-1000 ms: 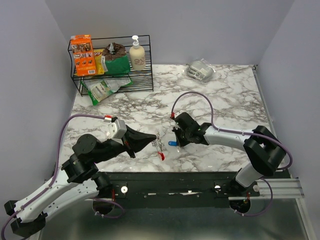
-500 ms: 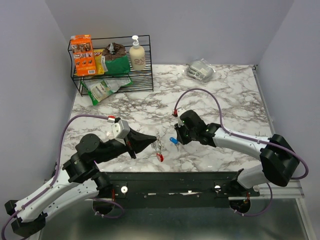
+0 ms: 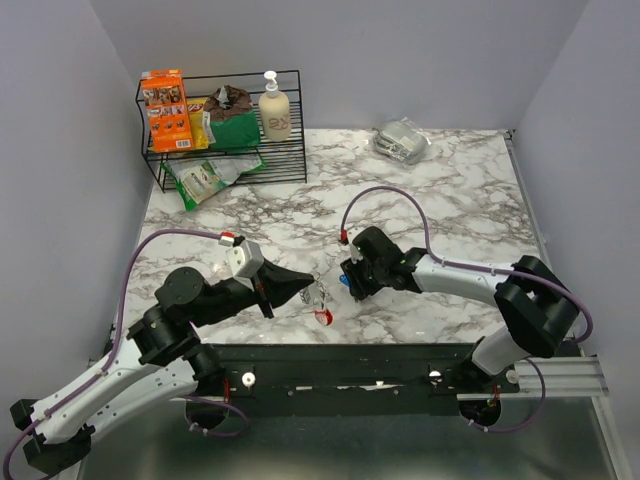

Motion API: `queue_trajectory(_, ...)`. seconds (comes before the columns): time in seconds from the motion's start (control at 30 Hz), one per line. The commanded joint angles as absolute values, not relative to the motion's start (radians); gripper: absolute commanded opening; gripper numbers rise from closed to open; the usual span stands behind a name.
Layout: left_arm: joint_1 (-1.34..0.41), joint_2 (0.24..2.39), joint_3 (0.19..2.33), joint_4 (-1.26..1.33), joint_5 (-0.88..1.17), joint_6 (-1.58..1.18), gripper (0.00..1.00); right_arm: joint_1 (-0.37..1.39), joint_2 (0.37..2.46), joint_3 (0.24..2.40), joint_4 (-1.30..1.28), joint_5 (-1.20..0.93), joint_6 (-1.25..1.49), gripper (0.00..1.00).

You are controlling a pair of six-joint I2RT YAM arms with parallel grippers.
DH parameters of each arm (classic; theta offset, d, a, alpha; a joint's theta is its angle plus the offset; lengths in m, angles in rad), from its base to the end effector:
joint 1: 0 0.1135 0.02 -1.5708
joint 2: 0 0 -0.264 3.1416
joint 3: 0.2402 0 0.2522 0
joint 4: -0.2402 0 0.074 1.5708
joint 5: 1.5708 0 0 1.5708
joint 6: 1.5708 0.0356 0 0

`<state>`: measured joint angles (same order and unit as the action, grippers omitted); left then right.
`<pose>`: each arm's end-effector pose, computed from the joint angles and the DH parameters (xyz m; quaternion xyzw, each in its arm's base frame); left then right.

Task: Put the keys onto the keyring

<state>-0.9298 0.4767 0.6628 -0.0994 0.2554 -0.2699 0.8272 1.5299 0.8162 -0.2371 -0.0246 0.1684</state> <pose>0.0664 -0.1040 0.3483 0.3060 0.6037 -0.4838 0.5549 0.2006 0.2194 0.1731 -0.3116 0.8999 0.1559 0.2624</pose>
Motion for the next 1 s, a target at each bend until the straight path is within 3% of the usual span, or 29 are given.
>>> queue_trajectory(0.0,-0.934,0.479,0.653,-0.060,0.247,-0.265,0.00,0.833,1.568,0.841,-0.229,-0.023,0.166,0.50)
queue_trajectory(0.47,-0.934,0.508,0.653,-0.049,0.278,-0.265,0.00,0.834,1.606,0.854,-0.196,0.041,0.183,0.43)
queue_trajectory(0.77,-0.934,0.508,0.647,-0.041,0.288,-0.275,0.00,0.833,1.592,0.848,-0.173,0.075,0.193,0.44)
queue_trajectory(0.87,-0.934,0.509,0.646,-0.041,0.293,-0.276,0.00,0.833,1.606,0.853,-0.172,0.064,0.192,0.36)
queue_trajectory(0.97,-0.934,0.506,0.649,-0.044,0.293,-0.278,0.00,0.833,1.617,0.854,-0.167,0.051,0.192,0.19)
